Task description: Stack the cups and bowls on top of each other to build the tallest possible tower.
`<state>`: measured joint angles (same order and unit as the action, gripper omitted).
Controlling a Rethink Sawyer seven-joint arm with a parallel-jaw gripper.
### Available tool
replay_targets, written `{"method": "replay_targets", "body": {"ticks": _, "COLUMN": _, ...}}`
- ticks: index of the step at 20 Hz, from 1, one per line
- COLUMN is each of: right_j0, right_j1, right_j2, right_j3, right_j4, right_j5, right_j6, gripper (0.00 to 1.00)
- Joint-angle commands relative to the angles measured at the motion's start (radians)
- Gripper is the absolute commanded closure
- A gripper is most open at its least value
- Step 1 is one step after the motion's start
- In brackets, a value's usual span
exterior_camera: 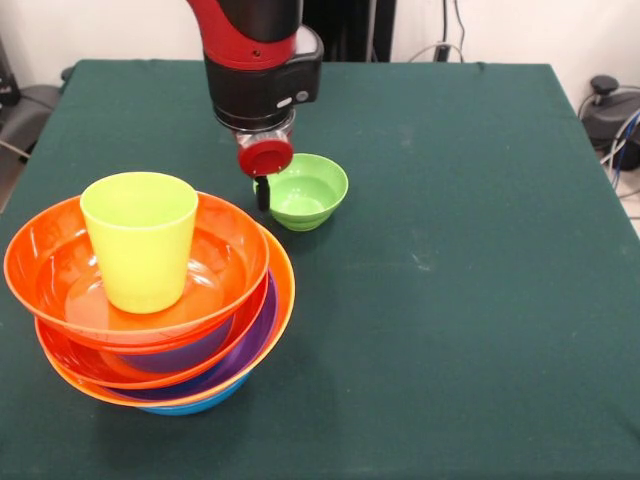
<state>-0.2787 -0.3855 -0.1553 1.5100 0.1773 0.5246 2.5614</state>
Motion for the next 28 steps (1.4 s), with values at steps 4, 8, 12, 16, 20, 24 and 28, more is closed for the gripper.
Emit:
{"method": "replay_targets", "body": {"ticks": 4, "right_j0": -0.027, "right_j1": 0.024, "right_j2": 0.098, "right_j3": -0.01, "right_j4": -0.159, "right_j5": 0.01, "right_j6": -0.155, "gripper": 0.0}}
{"method": "replay_targets", "body": {"ticks": 8, "right_j0": -0.02, "right_j1": 0.057, "right_j2": 0.106, "right_j3": -0.005, "right_j4": -0.166, "right_j5": -0.047, "right_j6": -0.087, "gripper": 0.0}}
{"method": "replay_targets", "body": {"ticks": 12, "right_j0": -0.021, "right_j1": 0.095, "right_j2": 0.118, "right_j3": -0.003, "right_j4": -0.156, "right_j5": -0.09, "right_j6": -0.037, "gripper": 0.0}}
{"method": "replay_targets", "body": {"ticks": 16, "right_j0": -0.02, "right_j1": 0.109, "right_j2": 0.131, "right_j3": 0.016, "right_j4": -0.149, "right_j5": -0.11, "right_j6": -0.025, "gripper": 0.0}}
{"method": "replay_targets", "body": {"ticks": 20, "right_j0": -0.014, "right_j1": 0.083, "right_j2": 0.133, "right_j3": 0.055, "right_j4": -0.151, "right_j5": -0.108, "right_j6": -0.026, "gripper": 0.0}}
{"method": "replay_targets", "body": {"ticks": 24, "right_j0": -0.003, "right_j1": 0.046, "right_j2": 0.131, "right_j3": 0.083, "right_j4": -0.15, "right_j5": -0.091, "right_j6": -0.028, "gripper": 0.0}}
{"method": "replay_targets", "body": {"ticks": 28, "right_j0": -0.004, "right_j1": 0.024, "right_j2": 0.129, "right_j3": 0.076, "right_j4": -0.144, "right_j5": -0.056, "right_j6": -0.035, "gripper": 0.0}}
